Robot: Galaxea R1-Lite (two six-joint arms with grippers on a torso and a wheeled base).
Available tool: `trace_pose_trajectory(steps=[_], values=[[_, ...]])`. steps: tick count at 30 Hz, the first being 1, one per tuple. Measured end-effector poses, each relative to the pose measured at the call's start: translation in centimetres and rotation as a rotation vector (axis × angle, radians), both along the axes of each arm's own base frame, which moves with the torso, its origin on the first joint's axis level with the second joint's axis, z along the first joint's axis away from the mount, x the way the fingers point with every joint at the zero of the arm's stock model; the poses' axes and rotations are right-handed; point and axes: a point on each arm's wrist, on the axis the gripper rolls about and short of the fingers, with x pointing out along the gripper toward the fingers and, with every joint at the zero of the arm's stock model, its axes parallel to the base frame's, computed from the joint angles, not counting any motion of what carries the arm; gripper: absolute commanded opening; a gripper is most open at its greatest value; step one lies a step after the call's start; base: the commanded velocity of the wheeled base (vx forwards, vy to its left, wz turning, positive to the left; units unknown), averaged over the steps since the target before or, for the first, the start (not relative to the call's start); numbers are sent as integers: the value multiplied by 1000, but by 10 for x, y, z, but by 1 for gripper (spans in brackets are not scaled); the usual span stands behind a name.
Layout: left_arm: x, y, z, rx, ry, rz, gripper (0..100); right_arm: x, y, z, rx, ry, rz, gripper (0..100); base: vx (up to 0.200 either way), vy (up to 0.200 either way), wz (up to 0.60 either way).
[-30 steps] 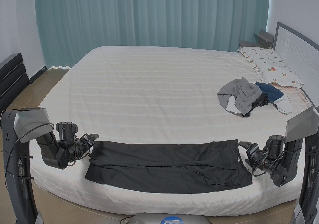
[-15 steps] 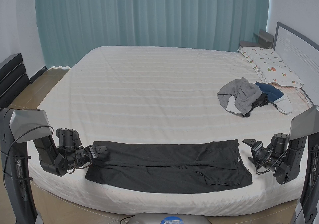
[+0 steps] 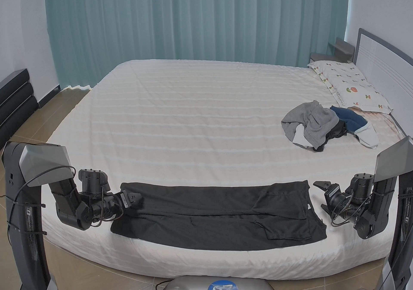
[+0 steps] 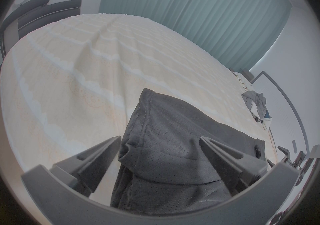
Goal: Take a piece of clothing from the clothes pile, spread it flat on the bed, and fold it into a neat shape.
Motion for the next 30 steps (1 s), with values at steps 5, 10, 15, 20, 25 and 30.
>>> trace_pose_trajectory(steps=[5, 10, 15, 20, 25, 30], values=[[-2, 0, -2, 3, 10, -1, 0, 0, 0, 0, 0, 0, 0, 100, 0, 0, 0], [-5, 3, -2, 2, 19, 8, 0, 0, 0, -1, -3, 3, 2, 100, 0, 0, 0], [-6, 6, -1, 0, 13, 18, 0, -1, 1, -2, -5, 7, 4, 100, 0, 0, 0], [-8, 8, 0, -1, 10, 22, 0, -1, 1, -2, -5, 8, 4, 100, 0, 0, 0], [-11, 7, 1, 6, 10, 23, 100, -1, 1, -2, -5, 9, 4, 100, 0, 0, 0], [-13, 5, 7, 10, -9, 24, 100, 0, 1, -2, -5, 8, 4, 100, 0, 0, 0]])
